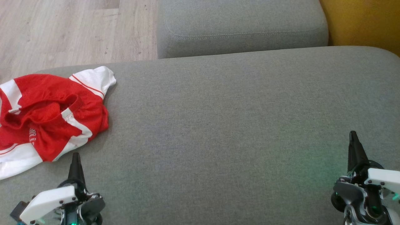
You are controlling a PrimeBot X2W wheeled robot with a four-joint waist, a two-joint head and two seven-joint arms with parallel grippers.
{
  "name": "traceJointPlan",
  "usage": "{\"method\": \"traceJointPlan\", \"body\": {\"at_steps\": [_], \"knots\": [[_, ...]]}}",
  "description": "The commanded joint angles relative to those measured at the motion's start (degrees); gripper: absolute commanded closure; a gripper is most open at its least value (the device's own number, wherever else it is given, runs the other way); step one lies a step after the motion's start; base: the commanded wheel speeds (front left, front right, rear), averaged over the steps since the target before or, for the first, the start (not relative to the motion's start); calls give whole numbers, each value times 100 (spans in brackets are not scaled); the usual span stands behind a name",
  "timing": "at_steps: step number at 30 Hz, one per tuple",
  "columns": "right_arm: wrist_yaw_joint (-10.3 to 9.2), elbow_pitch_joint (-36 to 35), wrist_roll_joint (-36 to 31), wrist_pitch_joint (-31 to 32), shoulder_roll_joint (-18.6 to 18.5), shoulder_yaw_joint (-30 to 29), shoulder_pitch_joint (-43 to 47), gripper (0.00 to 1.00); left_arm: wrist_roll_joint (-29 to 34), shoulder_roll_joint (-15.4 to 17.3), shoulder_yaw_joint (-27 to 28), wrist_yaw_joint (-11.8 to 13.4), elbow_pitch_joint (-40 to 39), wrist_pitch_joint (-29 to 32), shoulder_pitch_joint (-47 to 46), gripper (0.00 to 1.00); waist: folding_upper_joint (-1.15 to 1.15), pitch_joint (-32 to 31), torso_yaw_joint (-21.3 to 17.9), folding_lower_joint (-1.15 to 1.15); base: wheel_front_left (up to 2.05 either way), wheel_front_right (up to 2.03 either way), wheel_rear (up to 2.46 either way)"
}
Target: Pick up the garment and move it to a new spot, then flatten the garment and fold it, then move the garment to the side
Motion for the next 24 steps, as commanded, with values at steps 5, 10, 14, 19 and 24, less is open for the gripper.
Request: {"method": "traceJointPlan", "body": {"at_steps": [5, 10, 14, 19, 24], "knots": [[-4, -210, -8, 32, -29, 122, -273, 100, 51, 27, 200, -39, -163, 22, -286, 100, 0, 0, 0, 0, 0, 0, 0], [-4, -210, -8, 32, -29, 122, -273, 100, 51, 27, 200, -39, -163, 22, -286, 100, 0, 0, 0, 0, 0, 0, 0], [-4, -210, -8, 32, -29, 122, -273, 100, 51, 27, 200, -39, -163, 22, -286, 100, 0, 0, 0, 0, 0, 0, 0], [-4, -210, -8, 32, -29, 122, -273, 100, 51, 27, 200, -39, -163, 22, -286, 100, 0, 0, 0, 0, 0, 0, 0], [-4, -210, -8, 32, -29, 122, -273, 100, 51, 27, 200, -39, -163, 22, -286, 100, 0, 0, 0, 0, 0, 0, 0]]}}
